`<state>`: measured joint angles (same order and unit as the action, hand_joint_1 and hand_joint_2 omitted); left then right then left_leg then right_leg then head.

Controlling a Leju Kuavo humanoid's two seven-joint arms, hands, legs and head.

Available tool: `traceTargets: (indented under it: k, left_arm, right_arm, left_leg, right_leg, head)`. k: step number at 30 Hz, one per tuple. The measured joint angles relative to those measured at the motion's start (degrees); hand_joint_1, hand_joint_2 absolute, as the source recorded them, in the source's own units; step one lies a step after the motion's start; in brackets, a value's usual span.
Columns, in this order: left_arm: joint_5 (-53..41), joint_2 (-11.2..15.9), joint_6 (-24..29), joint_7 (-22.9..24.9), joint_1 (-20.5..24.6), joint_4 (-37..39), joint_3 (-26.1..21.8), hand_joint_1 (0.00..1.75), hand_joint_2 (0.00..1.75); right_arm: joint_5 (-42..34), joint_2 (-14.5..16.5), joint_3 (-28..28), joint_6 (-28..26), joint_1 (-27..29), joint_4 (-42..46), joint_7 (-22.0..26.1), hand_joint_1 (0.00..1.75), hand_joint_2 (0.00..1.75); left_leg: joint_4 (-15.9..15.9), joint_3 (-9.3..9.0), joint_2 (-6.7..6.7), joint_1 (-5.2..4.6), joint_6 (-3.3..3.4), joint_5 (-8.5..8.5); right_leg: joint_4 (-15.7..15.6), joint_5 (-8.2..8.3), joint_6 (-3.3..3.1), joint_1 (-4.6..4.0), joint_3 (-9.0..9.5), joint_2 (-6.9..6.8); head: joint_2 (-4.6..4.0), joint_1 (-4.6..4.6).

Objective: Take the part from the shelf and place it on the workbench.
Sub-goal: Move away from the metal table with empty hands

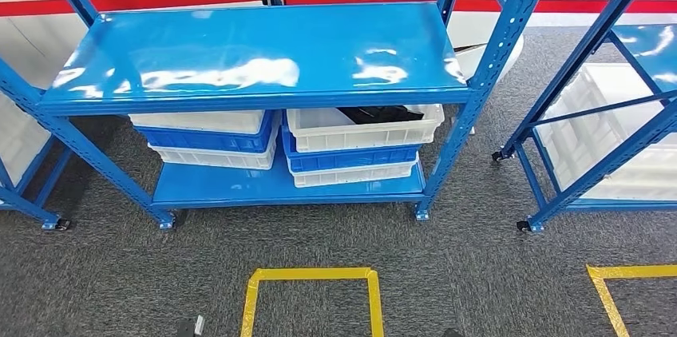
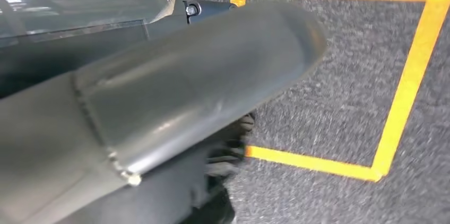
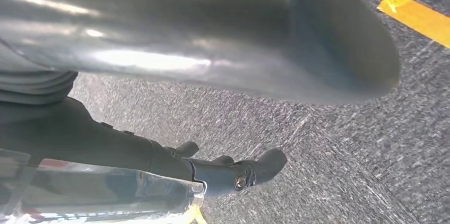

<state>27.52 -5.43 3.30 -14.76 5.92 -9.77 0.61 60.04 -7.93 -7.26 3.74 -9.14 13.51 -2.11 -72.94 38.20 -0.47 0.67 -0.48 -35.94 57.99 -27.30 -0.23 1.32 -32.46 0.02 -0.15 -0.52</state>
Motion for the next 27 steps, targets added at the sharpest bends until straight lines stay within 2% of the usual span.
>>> traceTargets:
  k: [1,2,4,5,6,8,11,12,13,15,16,17,18,19,20,21,22,24,25,27]
  left_arm:
    - [-0.02,0.05,0.0,0.04,-0.01,0.0,0.13,0.0,0.0]
    - [-0.02,0.12,0.0,0.05,-0.01,0.0,0.25,0.0,0.0]
    - [-0.02,0.27,0.0,0.06,0.01,0.0,0.46,0.0,0.0]
    - [-0.02,0.34,0.0,0.08,0.03,0.01,0.54,0.0,0.0]
    - [-0.02,0.38,0.0,0.12,0.08,0.02,0.59,0.0,0.0]
    - [-0.01,0.4,0.0,0.19,0.14,0.04,0.66,0.0,0.0]
    - [0.01,0.41,-0.04,0.22,0.1,0.03,0.74,0.0,0.0]
    - [0.01,0.42,-0.07,0.22,0.13,0.02,0.75,0.0,0.0]
    - [0.02,0.43,-0.09,0.22,0.15,0.02,0.75,0.0,0.0]
    - [0.02,0.43,-0.14,0.23,0.17,0.03,0.78,0.0,0.0]
    - [0.02,0.42,-0.15,0.23,0.1,0.03,0.79,0.0,0.0]
    - [0.02,0.42,-0.15,0.23,0.04,0.04,0.8,0.0,0.0]
    - [0.02,0.42,-0.15,0.23,-0.01,0.04,0.8,0.0,0.0]
    - [0.02,0.42,-0.15,0.23,-0.04,0.04,0.8,0.0,0.0]
    - [0.02,0.42,-0.15,0.23,-0.03,0.04,0.81,0.0,0.0]
    - [0.03,0.42,-0.15,0.23,-0.01,0.04,0.81,0.0,0.0]
    - [0.04,0.43,-0.15,0.23,0.0,0.04,0.81,0.0,0.0]
    - [0.07,0.46,-0.15,0.23,0.03,0.04,0.81,0.0,0.0]
    - [0.08,0.5,-0.15,0.23,0.05,0.03,0.81,0.0,0.0]
    - [0.08,0.57,-0.15,0.22,0.09,0.01,0.81,0.0,0.0]
  right_arm:
    - [0.03,0.07,0.19,0.0,0.11,0.0,0.01,0.0,0.0]
    - [0.06,0.15,0.34,0.0,0.25,0.0,0.01,0.0,0.0]
    - [0.15,0.31,0.54,0.0,0.49,0.0,0.02,0.0,0.0]
    - [0.22,0.36,0.61,0.0,0.51,0.0,0.03,0.0,0.0]
    - [0.32,0.41,0.65,0.0,0.48,0.0,0.05,0.0,0.0]
    - [0.58,0.48,0.69,0.0,0.37,0.0,0.08,0.0,0.0]
    - [0.86,0.61,0.72,0.0,0.23,0.04,0.16,0.0,0.0]
    - [0.92,0.63,0.74,0.0,0.19,0.06,0.23,0.0,0.0]
    - [0.96,0.63,0.78,0.0,0.21,0.07,0.28,0.0,0.0]
    - [1.02,0.61,0.86,0.0,0.37,0.05,0.36,0.0,0.0]
    - [1.04,0.62,0.9,0.01,0.51,0.05,0.36,0.0,0.0]
    - [1.05,0.64,0.92,0.01,0.64,0.04,0.36,0.0,0.0]
    - [1.07,0.64,0.95,0.02,0.72,0.04,0.37,0.0,0.0]
    - [1.08,0.61,0.97,0.02,0.76,0.04,0.38,0.0,0.0]
    - [1.08,0.57,0.98,0.02,0.75,0.04,0.41,0.0,0.0]
    - [1.09,0.52,1.01,0.02,0.72,0.04,0.44,0.0,0.0]
    - [1.11,0.51,1.02,0.02,0.7,0.04,0.48,0.0,0.0]
    - [1.15,0.54,1.03,0.02,0.68,0.04,0.51,0.0,0.0]
    - [1.16,0.57,1.03,0.02,0.69,0.05,0.52,0.0,0.0]
    - [1.16,0.6,1.04,0.02,0.74,0.06,0.53,0.0,0.0]
  left_leg:
    - [-1.59,1.6,0.03,0.19,-0.25,0.38]
    - [-1.0,2.14,0.09,0.36,-0.42,1.97]
    - [5.57,0.35,0.3,0.63,-0.49,7.23]
    - [9.06,-1.01,0.4,0.58,-0.41,9.13]
    - [11.57,-2.11,0.43,0.45,-0.16,10.09]
    - [12.97,-2.91,0.35,-0.01,0.59,9.71]
    - [14.15,-3.92,0.25,0.0,1.96,9.57]
    - [14.57,-4.45,0.26,0.12,2.42,9.52]
    - [14.82,-4.92,0.28,0.17,2.78,9.34]
    - [14.9,-5.5,0.24,0.11,3.21,8.77]
    - [14.89,-5.88,0.15,0.09,3.25,8.41]
    - [14.89,-6.32,0.05,0.09,3.22,8.03]
    - [14.89,-6.93,-0.06,0.1,3.11,7.59]
    - [14.89,-7.65,-0.15,0.12,2.92,7.06]
    - [14.86,-8.18,-0.21,0.05,2.64,6.49]
    - [14.85,-8.65,-0.28,-0.09,2.29,5.86]
    - [14.9,-8.98,-0.31,-0.23,1.92,5.31]
    - [15.21,-9.46,-0.29,-0.34,1.3,4.56]
    - [15.24,-9.69,-0.19,-0.19,0.99,4.31]
    - [13.03,-9.0,0.07,0.04,0.46,3.1]
  right_leg:
    - [0.0,-0.35,-0.02,0.01,0.4,0.06]
    - [0.01,-0.75,0.11,0.07,0.91,0.14]
    - [0.01,-1.68,0.59,0.23,2.09,0.3]
    - [0.04,-2.16,0.94,0.1,2.58,0.36]
    - [0.03,-2.53,1.33,-0.06,2.78,0.4]
    - [-0.2,-2.9,2.09,-0.36,2.84,0.36]
    - [0.3,-3.55,2.89,-0.31,2.87,0.11]
    - [2.26,-4.31,2.89,-0.27,1.89,0.05]
    - [5.49,-5.34,2.76,-0.15,-0.02,0.01]
    - [13.27,-7.29,2.63,-0.19,-5.0,0.03]
    - [15.62,-7.33,2.85,-0.21,-6.96,0.03]
    - [16.01,-6.52,3.25,-0.17,-7.95,0.03]
    - [14.0,-4.72,3.79,-0.08,-7.7,0.01]
    - [10.36,-2.32,4.37,0.06,-6.65,-0.02]
    - [6.49,-0.24,4.66,0.16,-5.29,-0.09]
    - [3.28,1.23,4.55,0.13,-3.94,-0.12]
    - [1.47,1.81,4.09,0.04,-3.09,-0.14]
    - [0.88,1.45,2.85,-0.29,-2.47,-0.06]
    - [0.83,1.26,2.39,-0.13,-2.26,0.0]
    - [0.7,0.75,1.44,0.21,-1.52,0.07]
  head:
    - [0.0,-0.01]
    - [0.0,-0.01]
    - [0.0,-0.02]
    - [0.0,-0.03]
    - [0.01,-0.02]
    - [0.0,0.0]
    - [-0.01,0.07]
    - [-0.01,0.11]
    - [-0.01,0.15]
    - [0.0,0.16]
    - [0.0,0.18]
    - [0.0,0.19]
    - [-0.01,0.21]
    - [-0.01,0.25]
    - [-0.01,0.33]
    - [-0.01,0.38]
    - [-0.01,0.41]
    - [0.0,0.4]
    - [0.01,0.39]
    - [0.01,0.31]
